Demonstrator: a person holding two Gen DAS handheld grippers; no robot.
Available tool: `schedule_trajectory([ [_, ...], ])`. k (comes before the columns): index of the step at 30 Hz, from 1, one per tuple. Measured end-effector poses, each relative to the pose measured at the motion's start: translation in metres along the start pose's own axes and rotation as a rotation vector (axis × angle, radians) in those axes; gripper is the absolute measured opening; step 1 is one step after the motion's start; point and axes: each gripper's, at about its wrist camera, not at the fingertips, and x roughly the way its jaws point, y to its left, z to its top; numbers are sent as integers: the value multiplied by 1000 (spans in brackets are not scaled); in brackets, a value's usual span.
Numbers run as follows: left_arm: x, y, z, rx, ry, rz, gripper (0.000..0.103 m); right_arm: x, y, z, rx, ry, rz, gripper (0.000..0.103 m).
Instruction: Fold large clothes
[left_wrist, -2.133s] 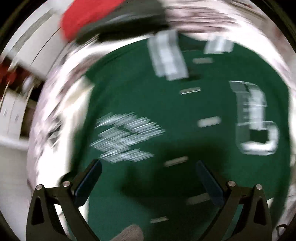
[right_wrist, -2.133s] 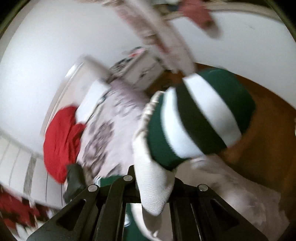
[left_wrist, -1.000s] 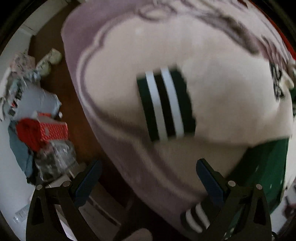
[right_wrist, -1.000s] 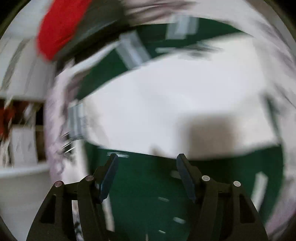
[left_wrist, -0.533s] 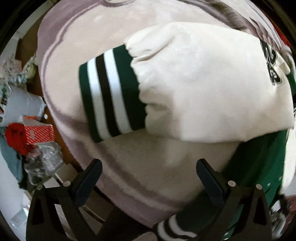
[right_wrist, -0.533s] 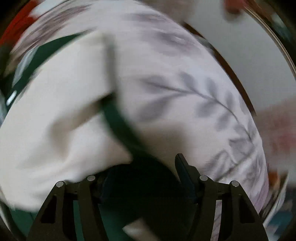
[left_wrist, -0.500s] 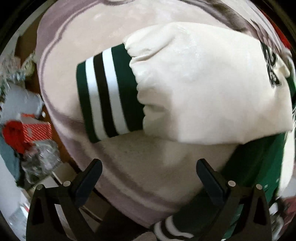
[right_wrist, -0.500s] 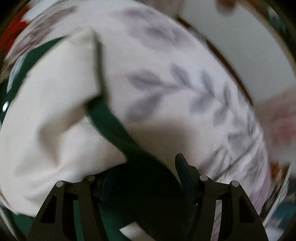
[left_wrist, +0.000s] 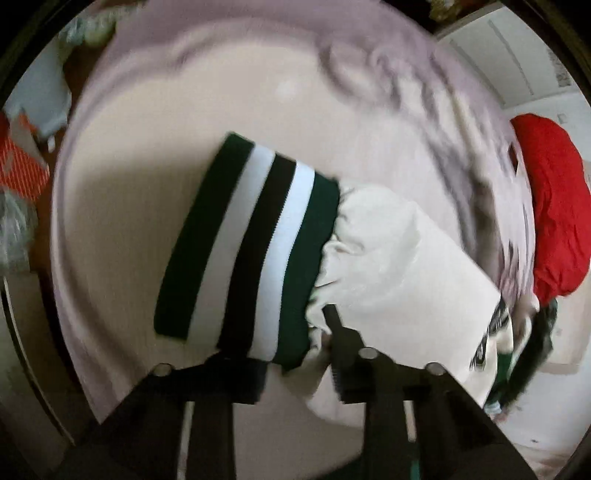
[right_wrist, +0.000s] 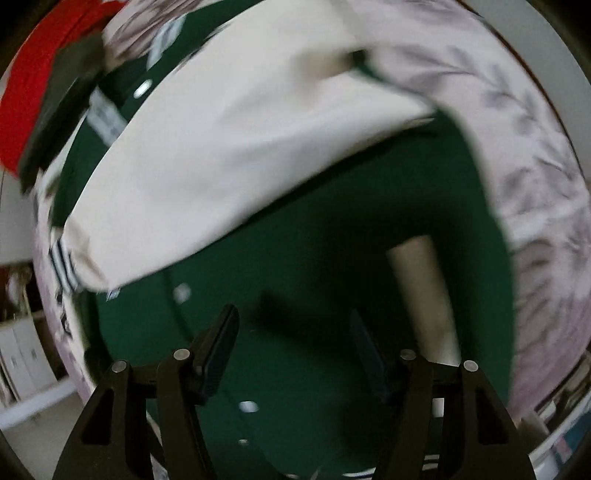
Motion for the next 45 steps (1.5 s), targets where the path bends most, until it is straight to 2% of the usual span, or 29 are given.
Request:
schedule_trajectory([
  [4, -13, -36, 60, 130, -138, 3, 17, 7, 61, -15, -86, 9, 48, 65],
  [6, -7, -53, 95, 189, -163, -4, 17, 8, 86, -13, -126, -4, 63, 65],
  [8, 6, -73, 123, 234, -166, 0, 17, 12, 113, -20, -170, -22, 79, 65],
  [10, 25, -94, 151, 286, -145, 4, 17, 12, 138, -8, -184, -37, 94, 65],
  [13, 62, -120, 179, 364, -64, 58, 21, 11, 171, 4, -199, -66, 144, 65],
  [15, 75, -119, 177, 395, -18, 99, 25, 6, 202, 18, -215, -111, 188, 66],
  [16, 80, -117, 174, 403, -1, 110, 27, -2, 215, 28, -225, -123, 198, 71],
  [17, 83, -113, 170, 406, 8, 105, 28, 1, 233, 32, -243, -140, 206, 73],
  [19, 83, -107, 166, 410, -3, 74, 40, 11, 266, 39, -277, -148, 195, 77],
  [20, 83, -104, 166, 420, 2, 49, 45, 21, 284, 40, -309, -137, 156, 77],
  [22, 82, -99, 164, 438, 21, -2, 62, 43, 319, 45, -355, -110, 55, 77],
  [23, 81, -98, 163, 445, 28, -25, 65, 57, 336, 45, -391, -83, -19, 77],
  [24, 80, -98, 163, 450, 33, -30, 71, 68, 348, 47, -412, -83, -76, 73],
  [25, 81, -101, 164, 455, 35, -23, 73, 70, 351, 47, -419, -114, -129, 54],
  [26, 81, -103, 162, 463, 36, -11, 74, 71, 355, 44, -427, -147, -151, 48],
  [27, 82, -107, 161, 467, 37, -6, 79, 69, 362, 39, -458, -170, -176, 35],
  [28, 85, -113, 162, 468, 37, -3, 82, 67, 370, 36, -476, -188, -178, 30],
  [30, 90, -119, 159, 475, 35, 14, 85, 59, 383, 26, -528, -212, -153, 29],
  [32, 93, -123, 158, 469, 33, 25, 88, 70, 386, 23, -573, -165, -173, 29],
  [33, 93, -124, 157, 461, 34, 33, 89, 75, 382, 25, -576, -137, -172, 31],
  [34, 97, -127, 157, 454, 37, 39, 89, 76, 375, 29, -568, -109, -132, 40],
  [36, 97, -128, 158, 444, 39, 46, 89, 65, 354, 38, -528, -36, 17, 51],
  [38, 99, -128, 159, 424, 27, 36, 89, 46, 328, 41, -479, -5, 126, 59],
  [40, 99, -127, 159, 400, 3, 22, 89, 27, 297, 40, -428, -11, 171, 70],
  [41, 101, -129, 161, 392, -11, 20, 89, 17, 274, 37, -391, -27, 173, 72],
  [42, 100, -131, 161, 389, -28, 22, 83, 10, 265, 41, -372, -36, 163, 73],
  [43, 98, -132, 163, 388, -54, 37, 60, 5, 257, 41, -350, -47, 139, 73],
  [44, 93, -133, 162, 389, -91, 70, 46, -1, 239, 40, -330, -62, 107, 73],
  [45, 85, -135, 162, 394, -131, 88, 23, -6, 227, 40, -322, -81, 69, 77],
])
